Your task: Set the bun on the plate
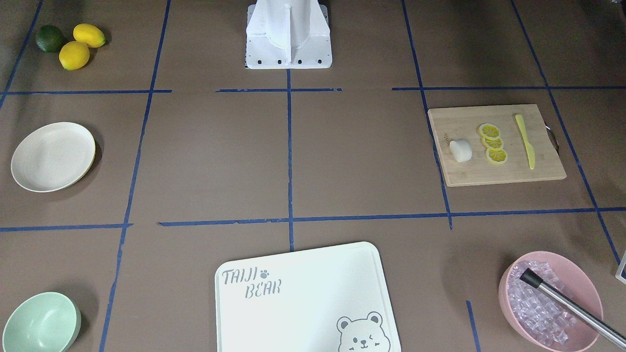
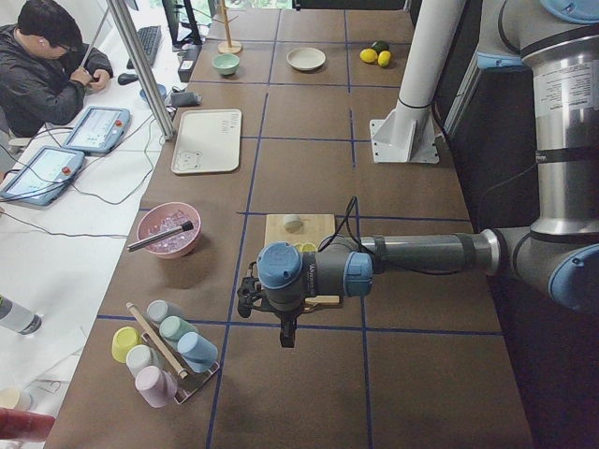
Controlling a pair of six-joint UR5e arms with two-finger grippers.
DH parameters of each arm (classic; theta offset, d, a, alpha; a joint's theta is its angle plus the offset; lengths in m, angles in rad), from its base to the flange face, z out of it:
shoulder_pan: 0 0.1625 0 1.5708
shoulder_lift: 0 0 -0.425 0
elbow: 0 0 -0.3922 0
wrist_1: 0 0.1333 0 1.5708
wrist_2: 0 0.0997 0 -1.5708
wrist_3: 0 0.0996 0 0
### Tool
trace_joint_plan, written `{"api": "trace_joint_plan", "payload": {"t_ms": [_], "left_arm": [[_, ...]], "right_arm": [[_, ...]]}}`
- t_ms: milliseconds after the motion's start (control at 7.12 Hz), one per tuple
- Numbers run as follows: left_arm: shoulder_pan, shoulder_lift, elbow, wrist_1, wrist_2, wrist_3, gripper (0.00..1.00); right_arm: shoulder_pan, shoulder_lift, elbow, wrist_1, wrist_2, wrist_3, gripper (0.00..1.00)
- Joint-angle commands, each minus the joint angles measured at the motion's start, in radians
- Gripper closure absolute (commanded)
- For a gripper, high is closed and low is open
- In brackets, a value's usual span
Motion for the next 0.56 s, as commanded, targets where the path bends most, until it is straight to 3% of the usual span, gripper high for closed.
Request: {"api": "trace_joint_plan", "payload": {"t_ms": [0,281,421], "left_arm": [[-0.001,0.003,0.0,-0.002,0.0,0.0,0.0],[0.001,0.003,0.001,0.0,0.0,0.0,0.0],[0.001,0.001,0.004,-0.003,0.0,-0.002,0.0]], "right_arm": [[-0.027,0.0,-0.002,-0.002,0.011,0.0,0.0],[-0.061,0.003,-0.002,0.003,0.07,0.037,0.0],[-0.104,0.0,-0.008,0.105,0.101,0.151,0.0]]}}
